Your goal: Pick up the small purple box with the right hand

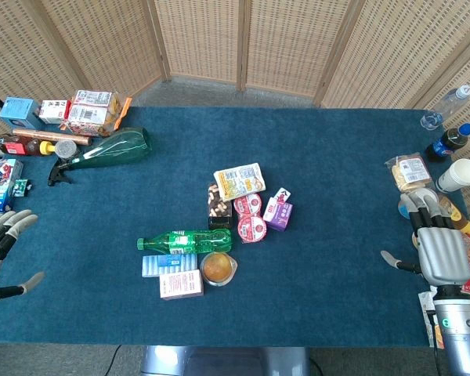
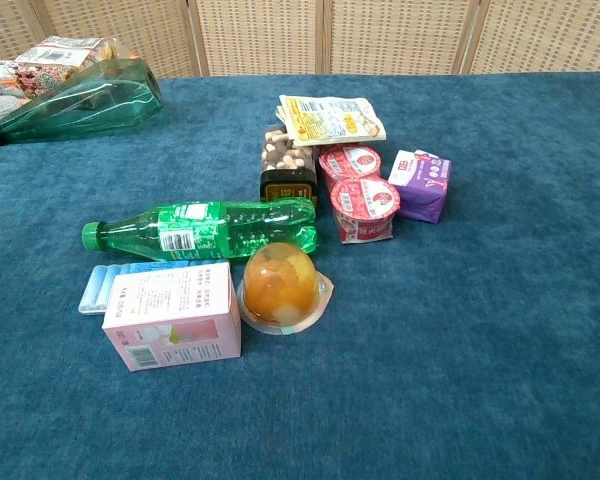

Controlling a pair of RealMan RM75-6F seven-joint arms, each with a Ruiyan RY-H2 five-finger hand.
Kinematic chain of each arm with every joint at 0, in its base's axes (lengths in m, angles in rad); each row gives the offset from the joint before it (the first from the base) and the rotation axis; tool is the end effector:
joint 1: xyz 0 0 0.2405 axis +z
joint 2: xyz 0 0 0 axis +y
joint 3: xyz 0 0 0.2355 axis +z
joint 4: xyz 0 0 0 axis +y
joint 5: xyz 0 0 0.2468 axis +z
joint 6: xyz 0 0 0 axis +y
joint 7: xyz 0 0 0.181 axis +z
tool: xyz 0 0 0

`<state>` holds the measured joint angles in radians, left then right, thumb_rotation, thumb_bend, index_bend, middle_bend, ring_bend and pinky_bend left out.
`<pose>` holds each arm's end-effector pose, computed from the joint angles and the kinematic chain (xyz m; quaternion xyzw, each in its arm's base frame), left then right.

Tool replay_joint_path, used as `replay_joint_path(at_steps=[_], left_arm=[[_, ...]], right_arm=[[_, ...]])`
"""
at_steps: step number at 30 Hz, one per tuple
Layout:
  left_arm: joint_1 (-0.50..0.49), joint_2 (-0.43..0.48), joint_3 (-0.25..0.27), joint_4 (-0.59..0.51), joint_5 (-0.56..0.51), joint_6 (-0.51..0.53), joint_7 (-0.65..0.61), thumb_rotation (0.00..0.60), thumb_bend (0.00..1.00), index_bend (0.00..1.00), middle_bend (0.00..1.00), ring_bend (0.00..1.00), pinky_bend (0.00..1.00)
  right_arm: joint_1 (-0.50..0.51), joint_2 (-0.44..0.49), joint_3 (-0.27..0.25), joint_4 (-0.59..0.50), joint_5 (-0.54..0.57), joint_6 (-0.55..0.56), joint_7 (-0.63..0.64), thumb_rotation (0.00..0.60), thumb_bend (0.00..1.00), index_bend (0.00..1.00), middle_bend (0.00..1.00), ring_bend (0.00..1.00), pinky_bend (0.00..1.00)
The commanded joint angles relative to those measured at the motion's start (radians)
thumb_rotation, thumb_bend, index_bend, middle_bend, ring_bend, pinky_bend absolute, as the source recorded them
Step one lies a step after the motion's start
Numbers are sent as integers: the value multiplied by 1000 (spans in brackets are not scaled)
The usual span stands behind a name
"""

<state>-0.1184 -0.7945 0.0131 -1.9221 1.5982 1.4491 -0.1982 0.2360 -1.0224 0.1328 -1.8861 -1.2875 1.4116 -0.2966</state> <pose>-0.2532 0.2077 0.1569 -0.6084 -0.4421 -0.4307 0.4990 -0.2434 -0.2712 0.1282 0.5999 -0.3618 0.3655 0.6129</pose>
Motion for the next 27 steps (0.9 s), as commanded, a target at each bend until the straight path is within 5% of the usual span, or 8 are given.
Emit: replay_joint_path(at_steps=[1, 13, 21, 27], left_arm=[[-2, -5, -1, 2, -1, -3, -1, 600, 272, 119, 124, 0, 0], [-10, 13, 0, -22, 38, -1, 6, 600, 270, 119, 126, 0, 0], [-26, 16, -3, -26, 67, -8, -16, 600, 271, 118, 126, 0, 0], [-29, 23, 3, -18, 73, -15, -31, 600, 271, 118, 125, 0, 0]], right_arm=[[-4, -4, -2, 1, 0, -2, 9, 473, 172, 0, 0, 0, 151], [-8, 6, -16, -4, -63, -19, 66, 470, 171, 0, 0, 0, 150], [122, -30, 14, -45, -91, -190, 51, 472, 170, 0, 0, 0, 148], [259, -100, 82, -15, 7, -350, 57, 473, 170, 0, 0, 0, 192]])
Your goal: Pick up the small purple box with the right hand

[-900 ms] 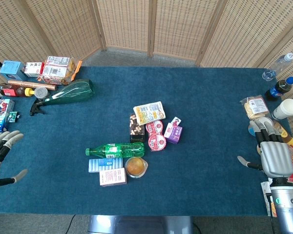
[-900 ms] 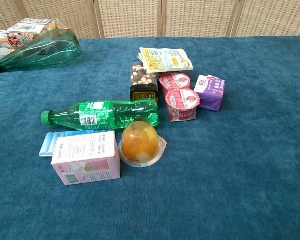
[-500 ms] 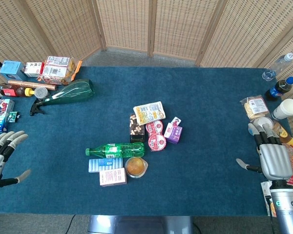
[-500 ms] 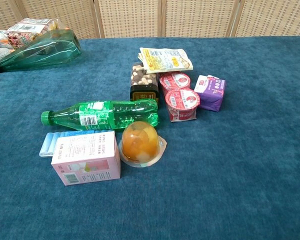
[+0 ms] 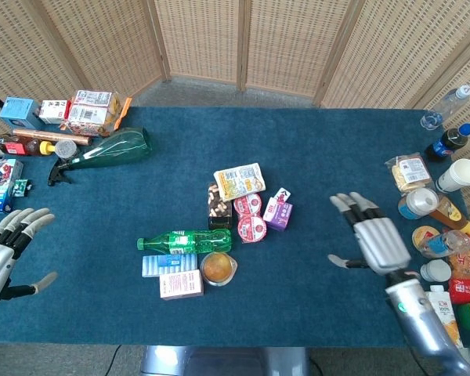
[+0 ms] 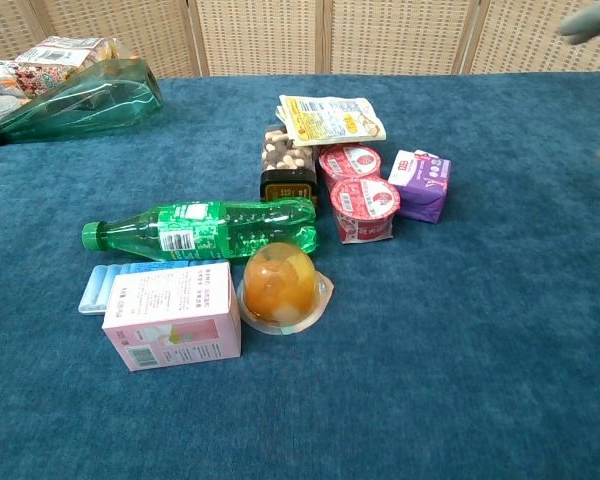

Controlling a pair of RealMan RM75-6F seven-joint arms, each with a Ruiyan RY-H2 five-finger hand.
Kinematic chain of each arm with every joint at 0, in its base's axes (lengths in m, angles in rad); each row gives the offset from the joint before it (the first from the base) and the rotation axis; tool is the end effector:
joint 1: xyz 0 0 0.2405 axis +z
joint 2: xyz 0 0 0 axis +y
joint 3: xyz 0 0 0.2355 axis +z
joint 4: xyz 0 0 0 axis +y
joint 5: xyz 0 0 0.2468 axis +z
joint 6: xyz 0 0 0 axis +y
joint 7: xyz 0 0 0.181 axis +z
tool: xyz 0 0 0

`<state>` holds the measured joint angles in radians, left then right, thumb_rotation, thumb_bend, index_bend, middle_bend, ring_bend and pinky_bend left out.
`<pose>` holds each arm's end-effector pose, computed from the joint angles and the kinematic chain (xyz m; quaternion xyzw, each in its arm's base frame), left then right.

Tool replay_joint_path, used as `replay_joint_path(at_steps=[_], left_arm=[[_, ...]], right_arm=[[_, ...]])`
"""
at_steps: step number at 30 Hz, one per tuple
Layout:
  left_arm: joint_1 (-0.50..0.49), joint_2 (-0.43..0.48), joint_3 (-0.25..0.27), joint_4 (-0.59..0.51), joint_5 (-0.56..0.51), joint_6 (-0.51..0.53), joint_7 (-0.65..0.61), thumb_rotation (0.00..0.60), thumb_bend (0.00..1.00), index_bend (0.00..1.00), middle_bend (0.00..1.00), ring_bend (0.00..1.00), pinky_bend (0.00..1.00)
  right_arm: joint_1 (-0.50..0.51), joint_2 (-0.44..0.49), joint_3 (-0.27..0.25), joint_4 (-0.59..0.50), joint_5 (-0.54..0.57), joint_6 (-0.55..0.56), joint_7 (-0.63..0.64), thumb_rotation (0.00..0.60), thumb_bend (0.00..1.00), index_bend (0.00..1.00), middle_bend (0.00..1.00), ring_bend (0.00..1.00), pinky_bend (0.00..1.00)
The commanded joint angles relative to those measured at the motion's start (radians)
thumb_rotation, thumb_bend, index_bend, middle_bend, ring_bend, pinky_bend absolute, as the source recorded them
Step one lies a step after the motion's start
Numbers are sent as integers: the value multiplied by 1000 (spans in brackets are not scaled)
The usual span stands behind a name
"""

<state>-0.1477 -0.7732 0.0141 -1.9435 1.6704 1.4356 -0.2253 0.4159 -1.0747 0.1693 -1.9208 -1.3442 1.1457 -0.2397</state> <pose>-0.2332 0.2116 0.1529 -0.6331 -0.4309 -0.4476 0.4616 -0.1666 -0.3047 0.0677 0.6924 -0.3755 0.4052 0.4641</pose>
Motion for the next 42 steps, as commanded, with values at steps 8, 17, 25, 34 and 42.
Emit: replay_joint_path(at_steps=[8, 17, 25, 34, 42], left_arm=[[8, 3, 7, 24, -6, 9, -27, 600, 271, 118, 124, 0, 0], [7, -4, 7, 37, -13, 7, -40, 600, 271, 118, 124, 0, 0], [11, -3, 8, 38, -13, 13, -40, 600, 271, 117, 124, 0, 0], [22, 3, 12, 41, -11, 30, -47, 600, 270, 118, 124, 0, 0], [44, 3, 21, 56, -12, 56, -61, 600, 272, 117, 124, 0, 0]], right_arm=[[232, -157, 82, 132, 207, -236, -65, 474, 170, 0, 0, 0, 207], [360, -247, 70, 286, 320, -367, -112, 473, 171, 0, 0, 0, 272], [409, -293, 55, 390, 397, -405, -104, 472, 172, 0, 0, 0, 272], [444, -340, 37, 455, 447, -417, -96, 471, 173, 0, 0, 0, 272], [474, -383, 31, 490, 490, -409, -105, 504, 174, 22, 127, 50, 368]])
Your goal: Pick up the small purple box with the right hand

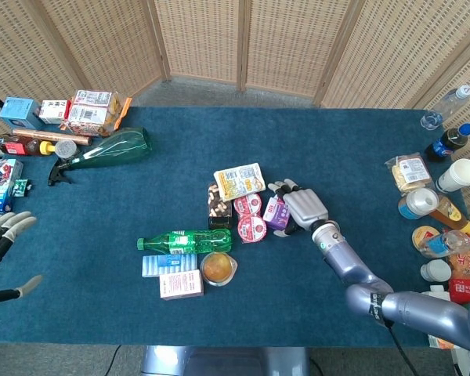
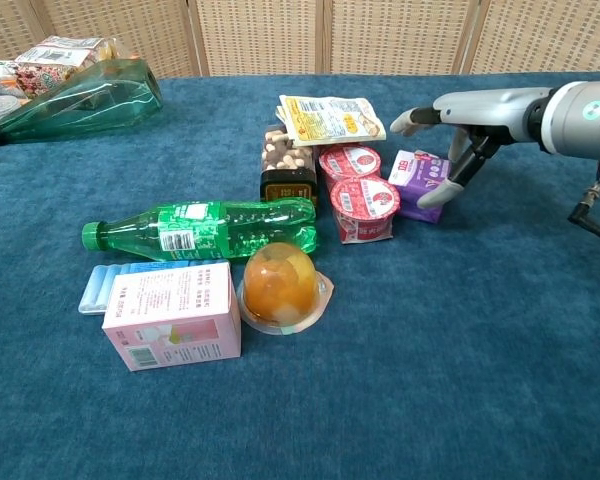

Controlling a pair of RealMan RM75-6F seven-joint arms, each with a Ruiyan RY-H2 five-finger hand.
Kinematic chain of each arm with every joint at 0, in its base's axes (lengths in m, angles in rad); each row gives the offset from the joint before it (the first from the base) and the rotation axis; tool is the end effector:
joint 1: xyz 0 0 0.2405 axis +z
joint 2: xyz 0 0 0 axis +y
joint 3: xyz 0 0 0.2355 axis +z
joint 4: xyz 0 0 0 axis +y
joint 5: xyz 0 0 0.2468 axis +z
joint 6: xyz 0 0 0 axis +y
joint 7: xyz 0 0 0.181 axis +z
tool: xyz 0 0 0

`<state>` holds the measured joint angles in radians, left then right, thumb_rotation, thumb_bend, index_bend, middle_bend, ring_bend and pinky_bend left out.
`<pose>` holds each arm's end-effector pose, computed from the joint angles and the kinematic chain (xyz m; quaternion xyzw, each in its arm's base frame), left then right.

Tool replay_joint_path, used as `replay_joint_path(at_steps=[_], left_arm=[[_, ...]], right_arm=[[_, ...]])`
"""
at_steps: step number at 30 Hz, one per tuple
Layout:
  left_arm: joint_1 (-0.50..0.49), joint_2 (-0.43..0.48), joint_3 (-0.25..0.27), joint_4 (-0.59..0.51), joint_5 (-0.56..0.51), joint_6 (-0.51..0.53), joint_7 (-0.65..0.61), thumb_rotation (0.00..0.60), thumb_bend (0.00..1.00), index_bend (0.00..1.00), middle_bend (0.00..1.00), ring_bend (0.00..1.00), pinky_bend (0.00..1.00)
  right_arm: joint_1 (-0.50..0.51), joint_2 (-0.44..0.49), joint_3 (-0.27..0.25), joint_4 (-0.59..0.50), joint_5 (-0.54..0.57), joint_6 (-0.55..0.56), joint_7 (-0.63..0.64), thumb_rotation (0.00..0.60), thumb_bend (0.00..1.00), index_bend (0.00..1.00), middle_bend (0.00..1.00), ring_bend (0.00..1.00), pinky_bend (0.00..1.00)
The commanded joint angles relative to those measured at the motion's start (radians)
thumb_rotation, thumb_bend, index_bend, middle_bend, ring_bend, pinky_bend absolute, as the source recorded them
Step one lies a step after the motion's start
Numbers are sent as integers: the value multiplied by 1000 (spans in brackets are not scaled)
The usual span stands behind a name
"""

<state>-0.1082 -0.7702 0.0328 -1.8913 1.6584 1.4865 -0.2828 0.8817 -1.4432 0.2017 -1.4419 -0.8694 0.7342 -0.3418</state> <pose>-0.2550 0.2003 0.1658 -0.6118 -0.4410 -0.4467 0.4813 -0.1291 -0.4154 -0.0526 0.7536 -0.4226 0.3026 0.4024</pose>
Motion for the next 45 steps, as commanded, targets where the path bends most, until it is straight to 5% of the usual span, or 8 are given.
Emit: replay_joint_path(at_steps=[1, 6, 9, 19, 30, 45], left_arm=[[7, 0, 3, 5, 0, 9, -5, 600, 271, 118, 124, 0, 0], [20, 0, 5, 15, -2, 26, -15, 600, 272, 117, 124, 0, 0], [23, -1, 5, 21, -6, 28, -20, 600, 271, 117, 124, 0, 0], [9, -13, -1, 22, -7, 7, -18, 600, 270, 117, 124, 0, 0], [3, -21, 1, 8, 6, -4, -3, 600, 270, 116, 123, 0, 0], [5, -33, 2, 30, 9, 5, -27, 600, 271, 117, 124, 0, 0]], right_arm=[[12, -22, 0, 17, 21, 8, -4, 547, 173, 91, 224, 146, 460], [17, -51, 7, 36, 57, 32, 0, 600, 171, 598, 803, 809, 925], [9, -44, 13, 30, 66, 49, 15, 600, 171, 701, 960, 973, 1000], [-76, 54, 44, -72, -9, 157, 129, 600, 172, 710, 975, 1000, 1000], [-205, 238, 108, -311, -183, 337, 298, 600, 170, 702, 968, 1000, 1000], [-254, 340, 127, -492, -220, 420, 250, 600, 168, 697, 964, 1000, 1000]])
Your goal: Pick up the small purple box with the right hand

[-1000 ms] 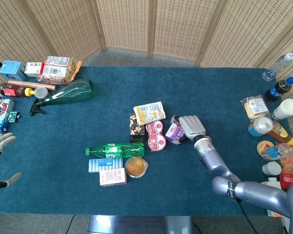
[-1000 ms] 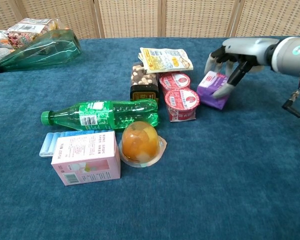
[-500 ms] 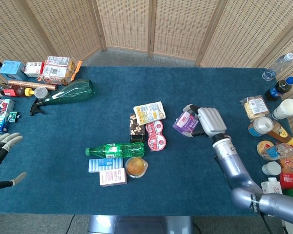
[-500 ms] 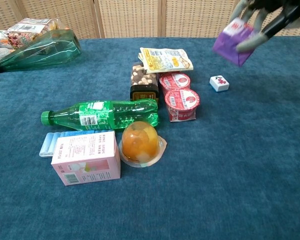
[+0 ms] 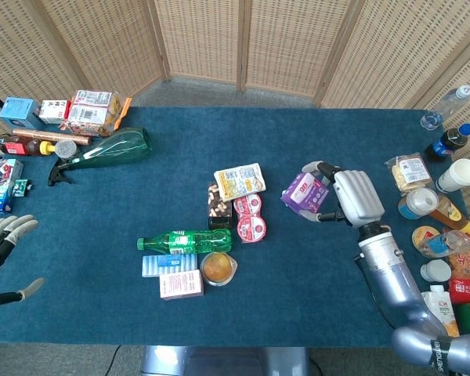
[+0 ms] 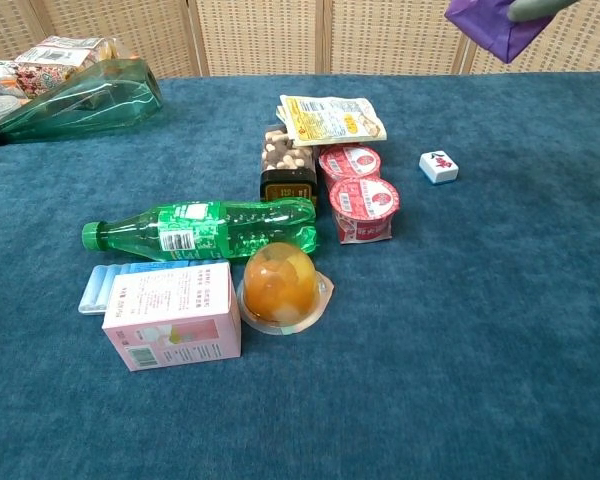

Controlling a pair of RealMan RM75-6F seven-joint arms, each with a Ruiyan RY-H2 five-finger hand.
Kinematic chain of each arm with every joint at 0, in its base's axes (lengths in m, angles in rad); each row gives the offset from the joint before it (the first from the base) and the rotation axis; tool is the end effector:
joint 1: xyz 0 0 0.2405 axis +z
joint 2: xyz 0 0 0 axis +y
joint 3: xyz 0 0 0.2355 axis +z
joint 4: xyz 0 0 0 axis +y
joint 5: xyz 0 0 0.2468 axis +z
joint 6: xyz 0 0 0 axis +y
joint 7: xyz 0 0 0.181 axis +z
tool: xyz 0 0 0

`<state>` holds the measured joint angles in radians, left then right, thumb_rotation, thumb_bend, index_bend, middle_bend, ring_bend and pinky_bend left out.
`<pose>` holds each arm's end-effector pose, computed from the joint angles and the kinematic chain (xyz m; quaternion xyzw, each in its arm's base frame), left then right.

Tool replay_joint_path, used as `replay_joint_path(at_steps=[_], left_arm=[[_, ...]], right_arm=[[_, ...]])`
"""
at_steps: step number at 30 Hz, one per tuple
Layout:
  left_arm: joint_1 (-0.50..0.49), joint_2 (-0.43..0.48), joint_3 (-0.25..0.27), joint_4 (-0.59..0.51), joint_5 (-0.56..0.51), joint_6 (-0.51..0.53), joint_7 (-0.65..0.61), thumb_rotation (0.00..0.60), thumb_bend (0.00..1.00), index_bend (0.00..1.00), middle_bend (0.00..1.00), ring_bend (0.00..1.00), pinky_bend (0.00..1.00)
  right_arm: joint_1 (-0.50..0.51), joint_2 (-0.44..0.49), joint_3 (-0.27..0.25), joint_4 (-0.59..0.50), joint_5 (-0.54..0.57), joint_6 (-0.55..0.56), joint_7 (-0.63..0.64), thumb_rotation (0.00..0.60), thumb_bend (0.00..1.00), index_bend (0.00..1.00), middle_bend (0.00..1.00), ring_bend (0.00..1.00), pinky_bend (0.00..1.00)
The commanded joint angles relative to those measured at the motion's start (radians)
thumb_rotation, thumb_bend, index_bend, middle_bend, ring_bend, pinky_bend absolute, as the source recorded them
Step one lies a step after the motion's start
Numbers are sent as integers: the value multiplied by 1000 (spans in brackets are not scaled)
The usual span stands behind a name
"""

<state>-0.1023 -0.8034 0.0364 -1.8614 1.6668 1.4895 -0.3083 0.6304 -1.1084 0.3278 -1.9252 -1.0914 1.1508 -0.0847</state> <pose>-0.2597 0.1981 0.1591 -0.6068 -0.4504 -0.4530 0.4731 -0.0922 -0.3695 0.0929 0.6081 -0.4253 0.5245 0.4174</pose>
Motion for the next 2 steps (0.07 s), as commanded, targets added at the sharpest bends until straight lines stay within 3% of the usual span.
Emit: replay_joint_path(at_steps=[1, 2], left_arm=[[-1, 0, -2, 0, 2, 3, -1, 600, 271, 117, 123, 0, 0], [-2, 1, -2, 0, 5, 3, -1, 600, 272, 117, 124, 0, 0]], right_arm=[[-3, 7, 0, -12, 3, 3, -10, 600, 168, 697, 963, 1000, 1000], [-3, 8, 0, -16, 4, 3, -15, 600, 169, 697, 963, 1000, 1000]])
